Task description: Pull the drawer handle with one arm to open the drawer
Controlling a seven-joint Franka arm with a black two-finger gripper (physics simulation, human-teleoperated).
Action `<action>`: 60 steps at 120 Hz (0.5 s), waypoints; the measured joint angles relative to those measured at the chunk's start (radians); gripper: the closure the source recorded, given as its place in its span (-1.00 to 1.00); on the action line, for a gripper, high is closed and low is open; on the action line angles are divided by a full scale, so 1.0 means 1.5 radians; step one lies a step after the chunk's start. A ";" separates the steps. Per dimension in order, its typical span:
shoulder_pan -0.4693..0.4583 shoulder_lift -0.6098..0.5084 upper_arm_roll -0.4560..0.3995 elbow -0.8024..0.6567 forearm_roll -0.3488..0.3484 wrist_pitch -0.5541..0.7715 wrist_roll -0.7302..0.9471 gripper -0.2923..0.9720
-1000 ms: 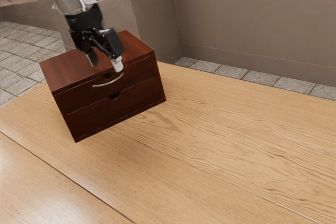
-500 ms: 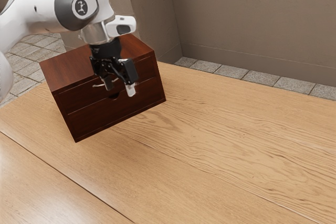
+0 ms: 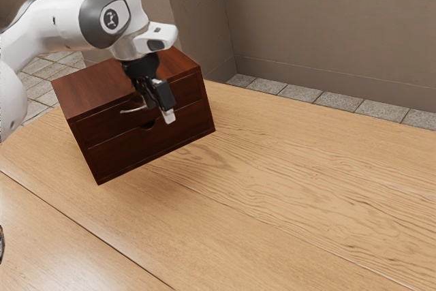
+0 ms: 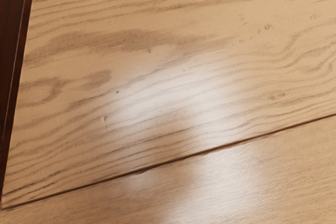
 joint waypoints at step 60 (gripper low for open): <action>0.024 0.005 0.004 -0.004 0.000 0.072 0.099 -0.54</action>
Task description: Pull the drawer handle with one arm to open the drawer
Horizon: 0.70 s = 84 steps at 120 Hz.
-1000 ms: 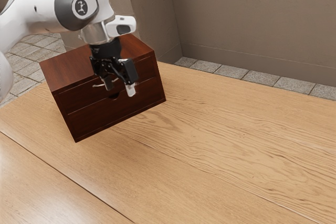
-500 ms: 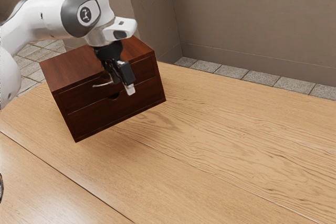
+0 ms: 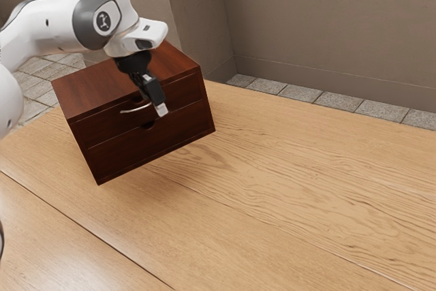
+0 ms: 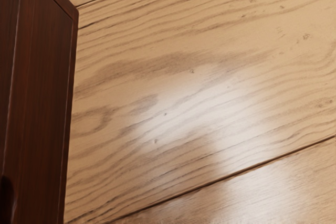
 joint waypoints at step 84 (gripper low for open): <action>-0.002 0.021 -0.003 -0.017 0.079 0.082 0.052 -0.54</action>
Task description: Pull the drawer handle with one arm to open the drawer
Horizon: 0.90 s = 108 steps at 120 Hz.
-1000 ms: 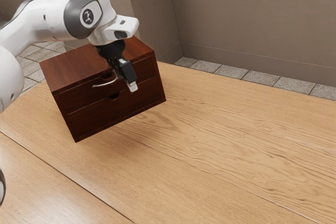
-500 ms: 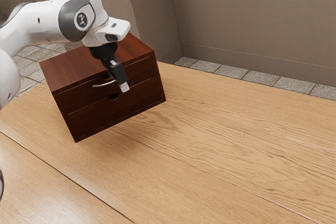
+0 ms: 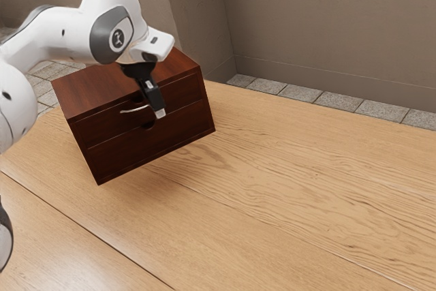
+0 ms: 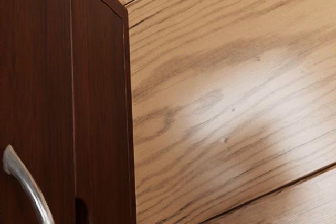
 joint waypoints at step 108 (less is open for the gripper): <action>0.000 -0.012 0.002 -0.072 0.046 0.082 0.022 -0.29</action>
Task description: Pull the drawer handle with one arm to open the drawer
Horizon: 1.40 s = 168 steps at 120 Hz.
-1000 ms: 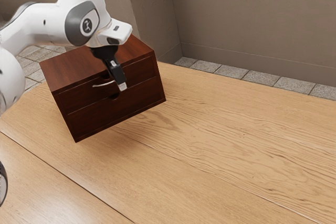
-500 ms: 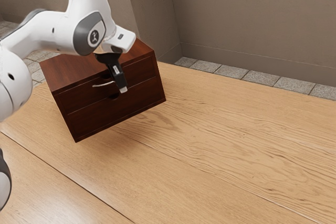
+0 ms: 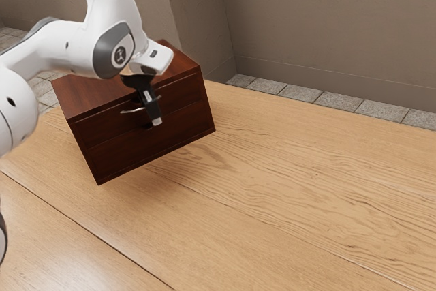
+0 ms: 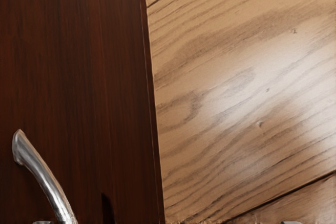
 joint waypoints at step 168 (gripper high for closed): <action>-0.058 -0.096 -0.004 -0.122 -0.003 -0.003 -0.047 -0.22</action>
